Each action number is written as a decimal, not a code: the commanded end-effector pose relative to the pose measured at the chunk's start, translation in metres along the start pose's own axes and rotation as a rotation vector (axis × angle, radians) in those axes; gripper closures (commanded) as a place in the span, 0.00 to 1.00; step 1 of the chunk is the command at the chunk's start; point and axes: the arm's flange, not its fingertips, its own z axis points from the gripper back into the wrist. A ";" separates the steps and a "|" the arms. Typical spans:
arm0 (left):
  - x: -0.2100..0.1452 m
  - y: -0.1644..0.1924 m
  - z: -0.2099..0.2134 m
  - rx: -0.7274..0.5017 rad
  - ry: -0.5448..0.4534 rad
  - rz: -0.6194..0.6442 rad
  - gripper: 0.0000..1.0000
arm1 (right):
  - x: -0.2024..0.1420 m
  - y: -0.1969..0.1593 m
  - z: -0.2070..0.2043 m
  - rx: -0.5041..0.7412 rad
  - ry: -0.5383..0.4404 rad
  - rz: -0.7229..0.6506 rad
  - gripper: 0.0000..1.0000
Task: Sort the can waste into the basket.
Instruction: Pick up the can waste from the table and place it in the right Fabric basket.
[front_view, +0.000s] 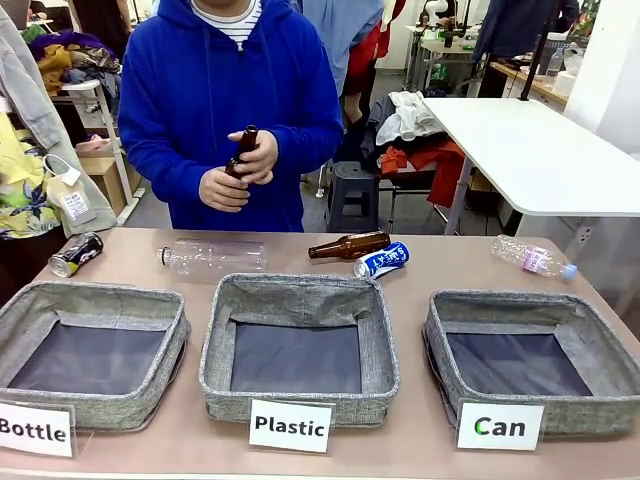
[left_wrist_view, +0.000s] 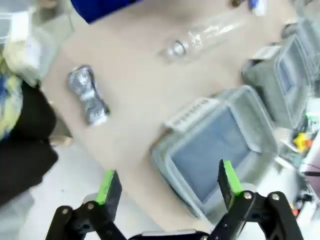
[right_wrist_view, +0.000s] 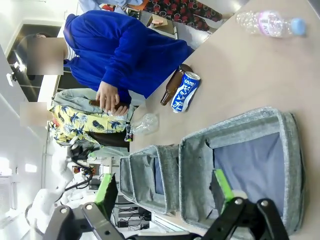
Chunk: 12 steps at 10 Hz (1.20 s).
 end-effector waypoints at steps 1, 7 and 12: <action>-0.081 0.020 0.090 -0.074 -0.130 0.131 0.00 | 0.004 -0.001 -0.002 0.029 -0.019 0.026 0.00; -0.254 0.035 0.125 -0.191 -0.483 0.186 0.00 | 0.004 -0.001 -0.002 0.029 -0.019 0.026 0.00; -0.199 0.007 0.110 -0.096 -0.346 0.081 0.00 | 0.004 -0.001 -0.002 0.029 -0.019 0.026 0.00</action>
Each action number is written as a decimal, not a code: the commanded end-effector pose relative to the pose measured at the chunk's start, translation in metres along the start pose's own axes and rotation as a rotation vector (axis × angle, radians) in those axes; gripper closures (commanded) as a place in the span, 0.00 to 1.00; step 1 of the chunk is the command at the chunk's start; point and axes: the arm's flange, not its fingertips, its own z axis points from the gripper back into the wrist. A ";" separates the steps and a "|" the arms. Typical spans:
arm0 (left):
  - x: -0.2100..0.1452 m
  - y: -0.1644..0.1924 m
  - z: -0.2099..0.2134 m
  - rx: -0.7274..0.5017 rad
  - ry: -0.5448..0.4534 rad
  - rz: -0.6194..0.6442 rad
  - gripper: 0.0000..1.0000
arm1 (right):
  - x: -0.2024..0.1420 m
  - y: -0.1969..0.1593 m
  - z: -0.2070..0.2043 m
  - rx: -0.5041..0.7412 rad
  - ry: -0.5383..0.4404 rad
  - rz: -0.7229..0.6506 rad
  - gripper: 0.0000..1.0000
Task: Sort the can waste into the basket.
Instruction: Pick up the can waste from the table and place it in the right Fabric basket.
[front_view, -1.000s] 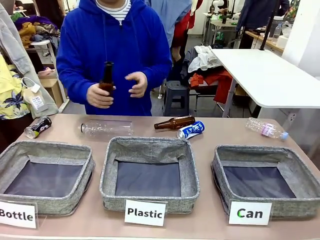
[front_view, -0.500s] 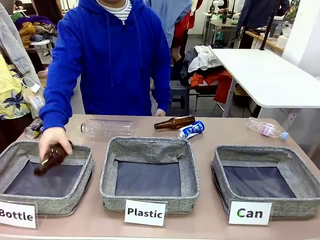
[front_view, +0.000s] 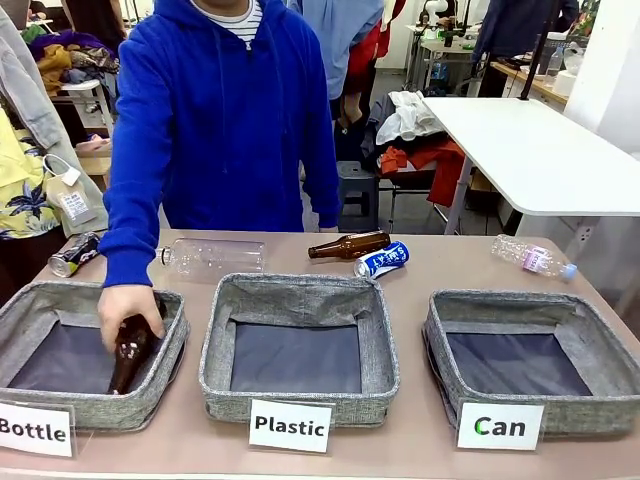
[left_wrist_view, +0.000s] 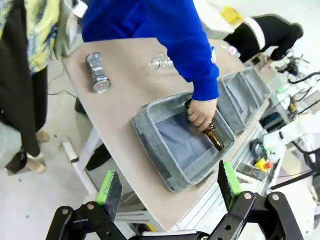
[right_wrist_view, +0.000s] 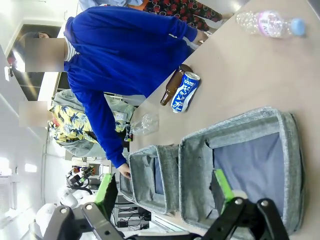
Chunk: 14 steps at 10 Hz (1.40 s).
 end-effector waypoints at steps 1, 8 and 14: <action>0.026 -0.035 -0.030 0.103 0.115 -0.055 0.00 | 0.004 -0.001 -0.002 0.030 -0.019 0.025 0.00; 0.152 -0.050 -0.210 0.530 0.557 -0.120 0.00 | 0.004 -0.001 -0.002 0.030 -0.019 0.025 0.00; 0.155 -0.020 -0.226 0.470 0.546 -0.101 0.00 | 0.004 -0.001 -0.002 0.030 -0.019 0.025 0.00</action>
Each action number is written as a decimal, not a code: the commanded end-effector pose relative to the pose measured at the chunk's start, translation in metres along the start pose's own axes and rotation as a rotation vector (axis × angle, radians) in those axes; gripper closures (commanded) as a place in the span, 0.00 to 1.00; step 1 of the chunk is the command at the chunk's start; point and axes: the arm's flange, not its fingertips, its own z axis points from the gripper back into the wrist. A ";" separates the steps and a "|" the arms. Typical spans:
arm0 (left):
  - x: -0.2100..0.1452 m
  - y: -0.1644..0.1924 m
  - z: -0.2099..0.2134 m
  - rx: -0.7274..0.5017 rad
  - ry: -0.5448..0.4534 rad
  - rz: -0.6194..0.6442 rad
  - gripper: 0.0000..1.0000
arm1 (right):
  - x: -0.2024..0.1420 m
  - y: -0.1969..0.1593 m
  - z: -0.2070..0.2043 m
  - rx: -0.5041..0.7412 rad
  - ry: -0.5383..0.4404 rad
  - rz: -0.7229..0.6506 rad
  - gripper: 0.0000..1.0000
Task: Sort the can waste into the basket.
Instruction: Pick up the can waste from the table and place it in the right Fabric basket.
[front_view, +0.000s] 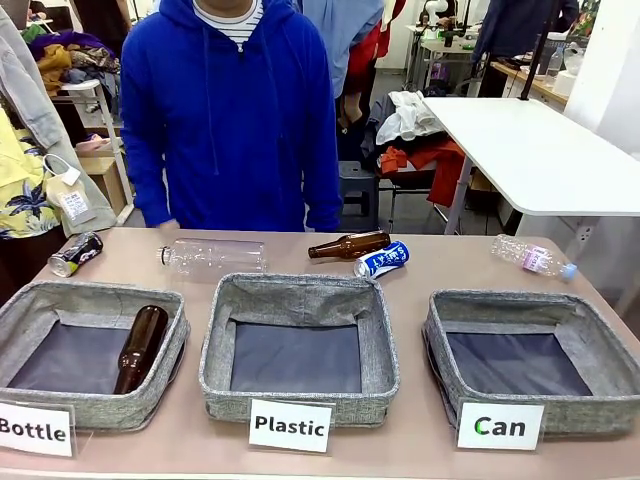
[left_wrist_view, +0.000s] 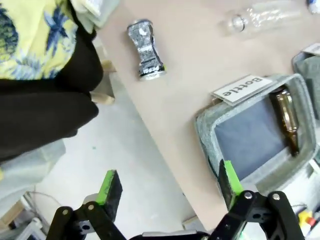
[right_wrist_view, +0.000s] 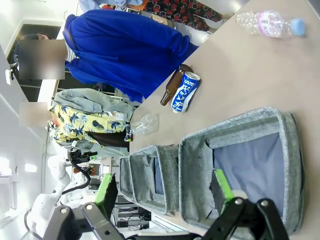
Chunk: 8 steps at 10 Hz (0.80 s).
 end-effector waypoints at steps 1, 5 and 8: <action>0.049 -0.017 -0.041 0.016 0.051 -0.100 0.00 | 0.004 -0.001 -0.002 0.029 -0.019 0.025 0.00; 0.133 -0.038 -0.123 0.055 0.211 -0.197 0.00 | 0.004 -0.001 -0.002 0.029 -0.019 0.025 0.00; 0.149 -0.017 -0.167 0.169 0.173 -0.156 0.00 | 0.004 -0.001 -0.002 0.029 -0.019 0.025 0.00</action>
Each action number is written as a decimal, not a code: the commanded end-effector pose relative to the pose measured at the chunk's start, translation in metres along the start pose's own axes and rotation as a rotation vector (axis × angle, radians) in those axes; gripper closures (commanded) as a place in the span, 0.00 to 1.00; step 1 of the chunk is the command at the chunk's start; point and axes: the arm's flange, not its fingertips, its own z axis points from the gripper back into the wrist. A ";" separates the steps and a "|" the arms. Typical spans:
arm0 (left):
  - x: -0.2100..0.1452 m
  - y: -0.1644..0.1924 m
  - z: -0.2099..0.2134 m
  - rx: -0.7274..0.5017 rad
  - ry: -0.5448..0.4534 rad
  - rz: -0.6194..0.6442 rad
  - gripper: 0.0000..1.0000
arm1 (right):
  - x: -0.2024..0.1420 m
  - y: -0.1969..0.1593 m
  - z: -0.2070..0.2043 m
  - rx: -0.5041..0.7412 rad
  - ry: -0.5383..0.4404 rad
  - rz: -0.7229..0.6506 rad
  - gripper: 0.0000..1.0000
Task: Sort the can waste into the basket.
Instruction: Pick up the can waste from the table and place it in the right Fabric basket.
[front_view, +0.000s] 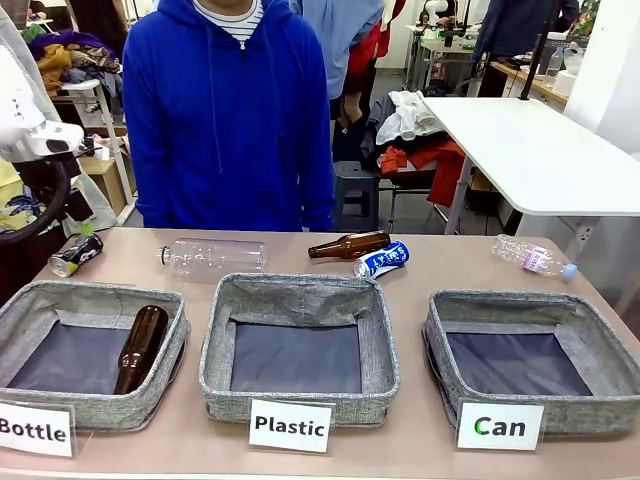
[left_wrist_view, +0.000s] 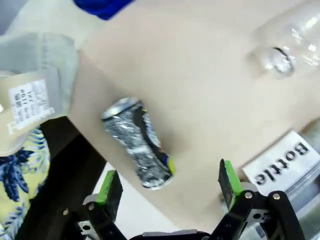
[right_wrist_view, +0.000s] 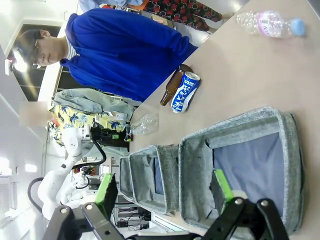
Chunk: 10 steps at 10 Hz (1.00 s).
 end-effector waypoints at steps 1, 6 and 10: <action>0.002 0.023 -0.019 0.083 -0.029 -0.003 0.00 | 0.004 -0.001 -0.002 0.029 -0.018 0.025 0.00; -0.007 0.040 -0.058 -0.033 0.032 0.034 0.00 | 0.004 -0.001 -0.002 0.029 -0.018 0.025 0.00; 0.002 0.040 -0.075 -0.047 0.048 0.015 0.00 | 0.004 -0.001 -0.002 0.029 -0.018 0.025 0.00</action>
